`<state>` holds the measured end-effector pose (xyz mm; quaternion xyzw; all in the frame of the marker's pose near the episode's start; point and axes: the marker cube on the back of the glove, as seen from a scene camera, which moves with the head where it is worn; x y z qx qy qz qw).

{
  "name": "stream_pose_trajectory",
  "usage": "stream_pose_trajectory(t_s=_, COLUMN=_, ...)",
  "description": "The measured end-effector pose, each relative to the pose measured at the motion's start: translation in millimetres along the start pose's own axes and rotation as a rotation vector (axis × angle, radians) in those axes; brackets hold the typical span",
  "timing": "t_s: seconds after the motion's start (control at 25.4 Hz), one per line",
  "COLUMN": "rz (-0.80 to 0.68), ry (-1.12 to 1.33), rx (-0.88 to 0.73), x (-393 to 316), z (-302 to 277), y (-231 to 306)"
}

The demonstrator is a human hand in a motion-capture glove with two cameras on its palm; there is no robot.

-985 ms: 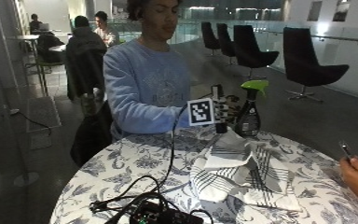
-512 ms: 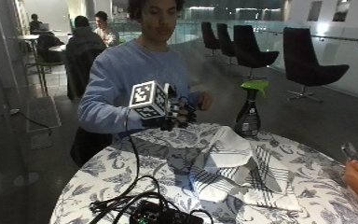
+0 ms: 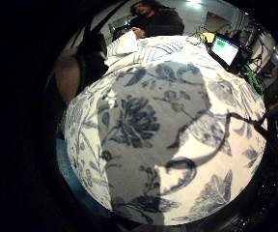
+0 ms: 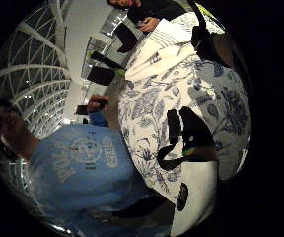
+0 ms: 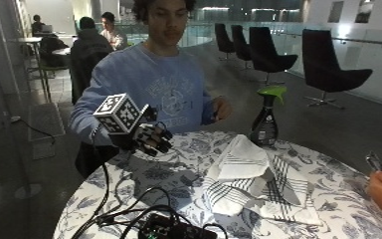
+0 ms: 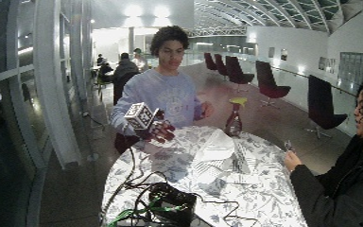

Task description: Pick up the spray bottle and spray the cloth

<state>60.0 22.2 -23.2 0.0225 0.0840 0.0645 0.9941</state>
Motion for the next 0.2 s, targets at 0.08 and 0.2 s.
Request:
stream_pose_trajectory(t_s=0.08, rz=0.009, ry=0.006, rx=-0.006, x=4.7, z=-1.3, y=3.8)
stream_pose_trajectory(t_s=0.2, rz=0.013, ry=0.007, rx=-0.015, x=7.8, z=-2.9, y=5.1)
